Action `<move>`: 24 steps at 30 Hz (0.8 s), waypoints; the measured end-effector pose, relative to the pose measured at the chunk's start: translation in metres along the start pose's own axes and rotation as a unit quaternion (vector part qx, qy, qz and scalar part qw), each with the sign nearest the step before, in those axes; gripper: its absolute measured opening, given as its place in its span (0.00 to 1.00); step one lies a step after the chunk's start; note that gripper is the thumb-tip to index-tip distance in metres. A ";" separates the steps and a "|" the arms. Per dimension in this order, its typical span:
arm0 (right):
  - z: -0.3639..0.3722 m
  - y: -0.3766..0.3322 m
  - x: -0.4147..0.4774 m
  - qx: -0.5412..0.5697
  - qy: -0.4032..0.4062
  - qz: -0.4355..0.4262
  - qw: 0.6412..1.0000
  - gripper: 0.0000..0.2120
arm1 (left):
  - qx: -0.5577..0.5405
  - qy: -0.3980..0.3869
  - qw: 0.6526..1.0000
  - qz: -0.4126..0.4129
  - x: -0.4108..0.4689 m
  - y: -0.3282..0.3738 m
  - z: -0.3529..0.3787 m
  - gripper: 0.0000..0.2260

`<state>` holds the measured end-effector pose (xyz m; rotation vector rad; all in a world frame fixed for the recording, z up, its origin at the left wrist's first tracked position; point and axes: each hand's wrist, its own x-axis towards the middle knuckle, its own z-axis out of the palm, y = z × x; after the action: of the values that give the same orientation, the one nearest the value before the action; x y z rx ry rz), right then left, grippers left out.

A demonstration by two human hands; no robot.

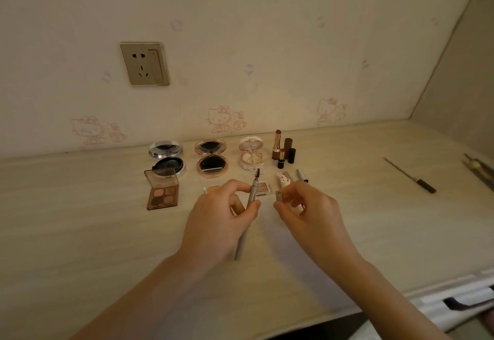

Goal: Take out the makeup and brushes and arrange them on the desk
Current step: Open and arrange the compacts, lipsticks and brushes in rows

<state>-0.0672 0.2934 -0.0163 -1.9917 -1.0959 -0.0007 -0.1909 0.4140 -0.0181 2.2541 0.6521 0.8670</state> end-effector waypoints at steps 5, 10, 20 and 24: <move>-0.017 0.021 0.001 0.009 0.014 0.015 1.000 0.04 | 0.017 -0.062 0.998 -0.018 0.010 0.012 0.023 0.06; -0.037 0.045 0.004 -0.013 0.020 0.037 0.999 0.04 | 0.010 -0.097 0.994 -0.040 0.024 0.034 0.049 0.11; -0.065 0.093 0.016 -0.079 0.033 0.062 0.994 0.12 | 0.119 -0.110 0.986 -0.039 0.066 0.070 0.109 0.11; -0.070 0.111 0.024 -0.123 0.012 0.073 0.990 0.12 | 0.163 -0.125 0.978 -0.020 0.079 0.078 0.133 0.10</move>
<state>0.0507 0.2341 -0.0368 -2.2834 -0.9696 -0.0850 -0.0262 0.3609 -0.0089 2.5760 0.7635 0.4687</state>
